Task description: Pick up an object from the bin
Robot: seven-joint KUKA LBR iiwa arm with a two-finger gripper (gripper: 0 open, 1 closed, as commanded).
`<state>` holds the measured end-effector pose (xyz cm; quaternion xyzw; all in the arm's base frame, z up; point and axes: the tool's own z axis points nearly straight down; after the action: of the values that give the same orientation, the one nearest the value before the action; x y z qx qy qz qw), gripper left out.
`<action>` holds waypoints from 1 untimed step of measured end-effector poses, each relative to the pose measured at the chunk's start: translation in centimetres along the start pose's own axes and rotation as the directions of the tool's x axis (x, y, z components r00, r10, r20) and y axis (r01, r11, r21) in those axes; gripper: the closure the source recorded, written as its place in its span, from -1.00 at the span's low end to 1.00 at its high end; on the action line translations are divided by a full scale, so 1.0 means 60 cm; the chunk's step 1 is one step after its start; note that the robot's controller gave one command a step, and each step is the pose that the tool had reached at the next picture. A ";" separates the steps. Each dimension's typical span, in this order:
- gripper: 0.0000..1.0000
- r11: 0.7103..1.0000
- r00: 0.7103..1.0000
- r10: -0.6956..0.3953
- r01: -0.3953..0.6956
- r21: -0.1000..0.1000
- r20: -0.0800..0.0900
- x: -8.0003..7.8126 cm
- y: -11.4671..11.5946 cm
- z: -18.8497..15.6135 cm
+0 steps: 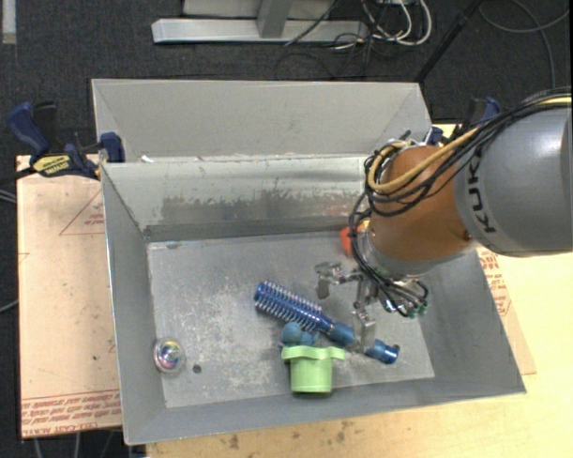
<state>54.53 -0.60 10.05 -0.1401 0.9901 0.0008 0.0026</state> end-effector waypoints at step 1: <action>-1.00 0.999 0.999 0.054 -0.054 -0.002 -0.001 -0.034 0.079 0.001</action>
Offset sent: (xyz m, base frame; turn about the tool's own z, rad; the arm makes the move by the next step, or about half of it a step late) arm 0.0055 0.0474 -0.0005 0.0589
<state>55.16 4.54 9.99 -0.1133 0.9936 0.0017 0.0022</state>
